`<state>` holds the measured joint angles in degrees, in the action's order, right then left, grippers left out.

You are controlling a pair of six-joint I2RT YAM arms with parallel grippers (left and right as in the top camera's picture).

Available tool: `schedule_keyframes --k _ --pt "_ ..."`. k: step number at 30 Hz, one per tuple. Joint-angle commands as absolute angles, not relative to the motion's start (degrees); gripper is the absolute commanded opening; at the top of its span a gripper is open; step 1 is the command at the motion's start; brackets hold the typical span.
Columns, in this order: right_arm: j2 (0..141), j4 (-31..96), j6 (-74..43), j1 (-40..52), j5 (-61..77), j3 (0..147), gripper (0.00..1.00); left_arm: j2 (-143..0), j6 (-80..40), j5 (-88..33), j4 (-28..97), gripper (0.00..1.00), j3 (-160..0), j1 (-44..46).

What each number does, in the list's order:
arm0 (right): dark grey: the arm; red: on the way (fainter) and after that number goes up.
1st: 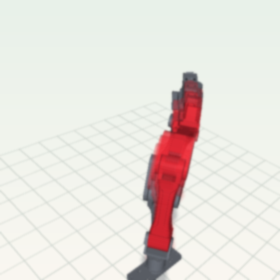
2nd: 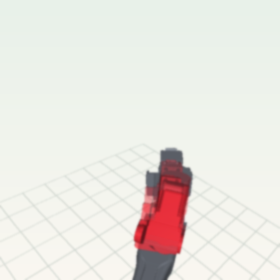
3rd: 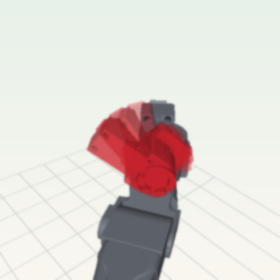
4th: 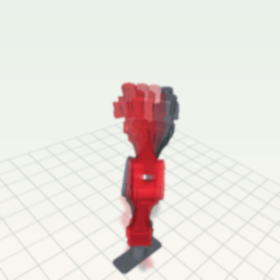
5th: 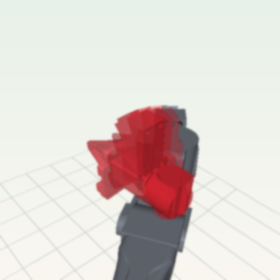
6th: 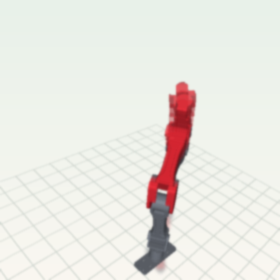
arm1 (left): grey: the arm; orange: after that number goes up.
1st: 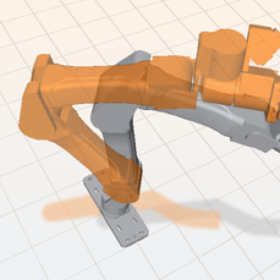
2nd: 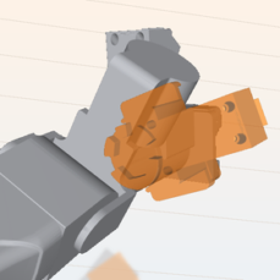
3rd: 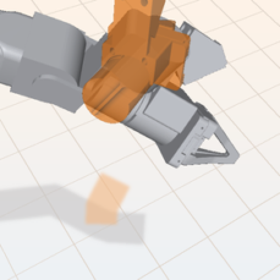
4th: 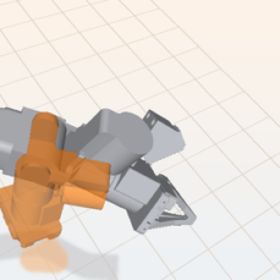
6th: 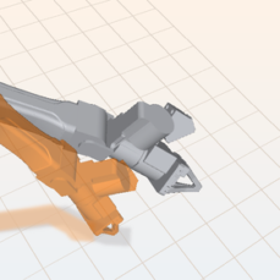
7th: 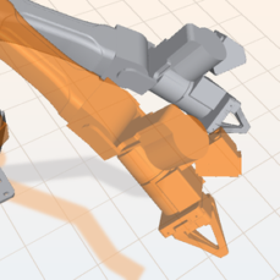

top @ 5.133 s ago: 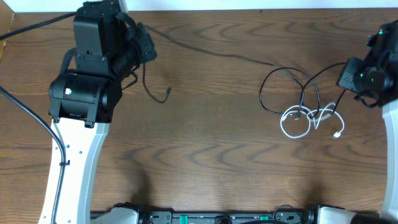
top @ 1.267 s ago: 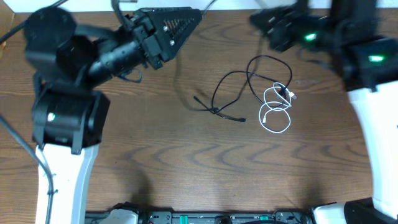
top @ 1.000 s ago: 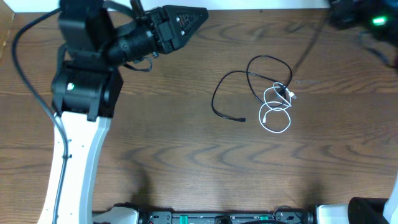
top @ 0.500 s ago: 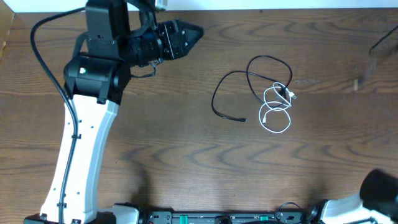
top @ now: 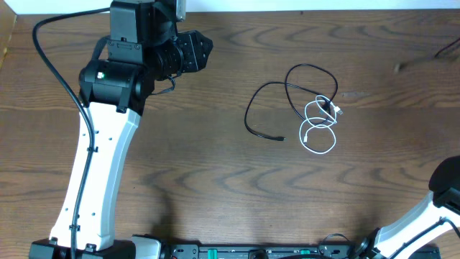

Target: Untangle cables

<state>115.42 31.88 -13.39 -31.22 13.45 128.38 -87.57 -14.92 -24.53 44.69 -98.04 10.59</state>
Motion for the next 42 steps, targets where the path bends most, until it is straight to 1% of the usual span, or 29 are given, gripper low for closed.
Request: schedule_keyframes --k 1,8,9,10,11,12,14,17,18,24,30,33,38,42 --pt "118.89 30.65 -12.80 -31.31 9.98 128.88 0.01 -87.35 -13.72 -23.27 45.30 0.42 -98.43 10.37" --pt "127.39 35.92 -12.80 -31.18 9.98 128.88 0.01 -87.35 -13.72 -23.27 46.54 0.42 -98.02 10.37" --pt "128.64 36.67 -12.80 -31.20 10.00 128.88 0.03 -87.42 -13.72 -23.27 46.54 0.42 -97.93 10.37" --pt "130.17 37.43 -12.82 -31.20 10.00 128.88 0.07 -87.46 -13.74 -23.27 46.57 0.42 -97.91 10.37" --pt "131.28 38.04 -12.82 -31.20 9.98 128.88 0.20 -87.48 -13.74 -23.27 46.54 0.42 -97.82 10.37" --pt "132.25 38.54 -12.84 -31.20 9.69 128.88 0.30 -87.50 -13.74 -23.27 46.57 0.42 -97.80 10.37" --pt "133.51 40.36 -12.84 -31.31 9.56 128.88 0.57 -87.59 -13.69 -23.27 46.54 0.42 -97.78 10.44" --pt "133.27 42.65 -12.80 -31.31 9.54 129.08 0.93 -87.79 -13.50 -23.24 46.37 0.42 -97.73 10.48" --pt "132.81 43.46 -12.80 -31.31 9.54 129.32 0.99 -87.88 -13.50 -23.27 46.19 0.42 -97.73 10.48" --pt "126.78 50.85 -13.08 -31.29 10.26 131.96 0.99 -89.60 -12.51 -23.27 45.58 0.42 -97.73 12.12" --pt "117.99 60.20 -11.90 -31.29 18.70 132.49 0.99 -91.46 -10.04 -23.24 45.58 0.42 -97.73 15.00" --pt "114.78 65.76 -11.46 -31.22 19.97 132.49 0.99 -92.07 -8.84 -23.27 45.54 0.42 -97.73 16.69" --pt "113.01 72.55 -9.26 -30.63 20.10 132.49 0.99 -94.21 -7.07 -23.27 45.95 0.42 -97.73 20.86" --pt "113.27 76.95 -7.97 -30.11 20.05 132.16 0.99 -98.87 -8.01 -23.33 45.32 0.42 -97.73 26.39"
